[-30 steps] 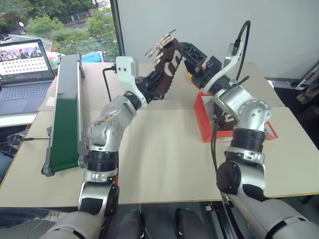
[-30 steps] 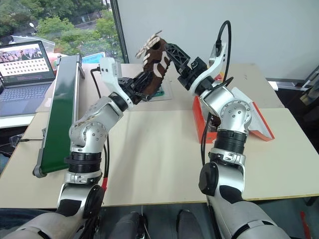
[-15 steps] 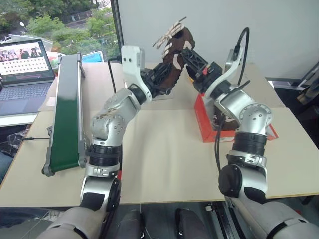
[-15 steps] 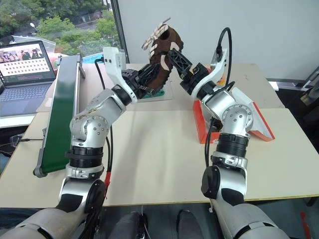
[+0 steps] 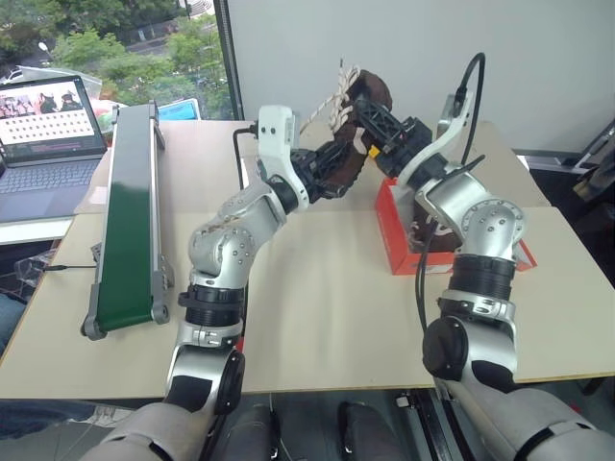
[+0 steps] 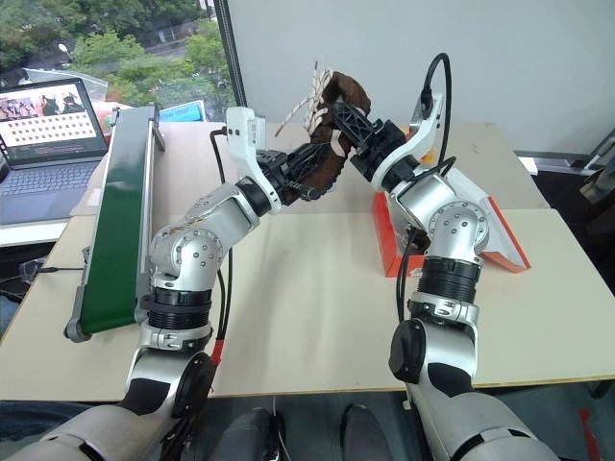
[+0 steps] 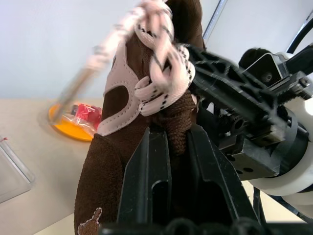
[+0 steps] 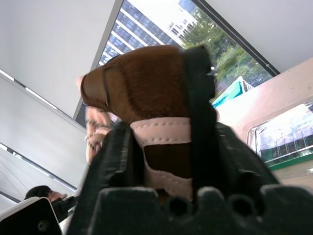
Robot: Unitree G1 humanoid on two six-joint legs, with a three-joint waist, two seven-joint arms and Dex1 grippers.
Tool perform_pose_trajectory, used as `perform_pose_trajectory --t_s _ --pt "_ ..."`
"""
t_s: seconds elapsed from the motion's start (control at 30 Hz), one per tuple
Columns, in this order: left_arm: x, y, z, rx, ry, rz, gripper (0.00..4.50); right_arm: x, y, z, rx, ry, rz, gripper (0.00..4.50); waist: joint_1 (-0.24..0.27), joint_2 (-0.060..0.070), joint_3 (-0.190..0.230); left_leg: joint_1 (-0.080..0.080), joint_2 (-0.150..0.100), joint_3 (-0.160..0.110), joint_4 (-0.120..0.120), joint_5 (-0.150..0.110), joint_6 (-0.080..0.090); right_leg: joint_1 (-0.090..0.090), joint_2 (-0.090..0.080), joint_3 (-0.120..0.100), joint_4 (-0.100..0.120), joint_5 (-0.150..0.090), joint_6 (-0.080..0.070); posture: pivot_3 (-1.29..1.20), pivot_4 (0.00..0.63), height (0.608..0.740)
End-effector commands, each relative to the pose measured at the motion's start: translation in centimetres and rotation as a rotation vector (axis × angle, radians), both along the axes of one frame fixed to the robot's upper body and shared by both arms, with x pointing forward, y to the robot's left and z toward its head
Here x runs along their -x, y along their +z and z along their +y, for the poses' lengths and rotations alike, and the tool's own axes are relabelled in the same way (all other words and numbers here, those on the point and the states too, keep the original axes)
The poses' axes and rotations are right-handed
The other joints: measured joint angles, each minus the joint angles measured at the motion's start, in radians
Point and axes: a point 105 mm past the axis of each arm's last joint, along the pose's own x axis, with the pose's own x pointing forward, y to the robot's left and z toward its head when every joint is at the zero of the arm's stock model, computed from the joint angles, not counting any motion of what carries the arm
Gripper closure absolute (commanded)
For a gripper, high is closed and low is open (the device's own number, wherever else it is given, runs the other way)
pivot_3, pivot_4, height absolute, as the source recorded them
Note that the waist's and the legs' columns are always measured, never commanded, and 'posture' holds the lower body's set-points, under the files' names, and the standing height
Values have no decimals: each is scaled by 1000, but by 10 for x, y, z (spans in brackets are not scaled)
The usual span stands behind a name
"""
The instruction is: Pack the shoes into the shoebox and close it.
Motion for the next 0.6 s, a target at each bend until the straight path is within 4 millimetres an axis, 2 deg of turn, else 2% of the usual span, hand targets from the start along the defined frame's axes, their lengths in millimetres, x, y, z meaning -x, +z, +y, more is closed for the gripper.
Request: perform_pose_trajectory --t_s 0.03,0.1,0.23,0.33,0.43,0.53,0.6 --pt "12 22 -12 12 -64 -80 4500 8 26 3 -17 10 -91 3582 0 0 0 0 0 0 0 0 0 0 0 0 0 0 0 0 150 740" --pt "9 28 -2 45 -49 -82 3521 7 28 1 20 -13 -101 3666 0 0 0 0 0 0 0 0 0 0 0 0 0 0 0 0 150 740" --pt "-1 37 22 65 49 -103 2139 2 39 -9 69 -65 -125 3667 -1 0 0 0 0 0 0 0 0 0 0 0 0 0 0 0 150 740" --pt "-5 38 35 111 79 -76 1204 -4 54 -22 150 -130 -160 3667 -1 0 0 0 0 0 0 0 0 0 0 0 0 0 0 0 150 740" --pt "-3 35 35 103 81 -75 1150 -11 64 -36 288 -197 -167 3667 2 1 0 0 0 0 0 0 1 0 0 0 -1 0 0 0 150 740" --pt "-2 34 38 97 107 -81 1150 -26 63 -68 571 -381 -144 3667 3 1 0 -1 -1 0 0 -1 1 0 -1 0 -2 0 0 0 150 740" --pt "-4 31 45 92 154 -79 1150 -35 54 -89 755 -430 -115 3667 4 0 1 -1 -1 1 0 -1 2 0 -1 0 -2 0 1 0 150 740"
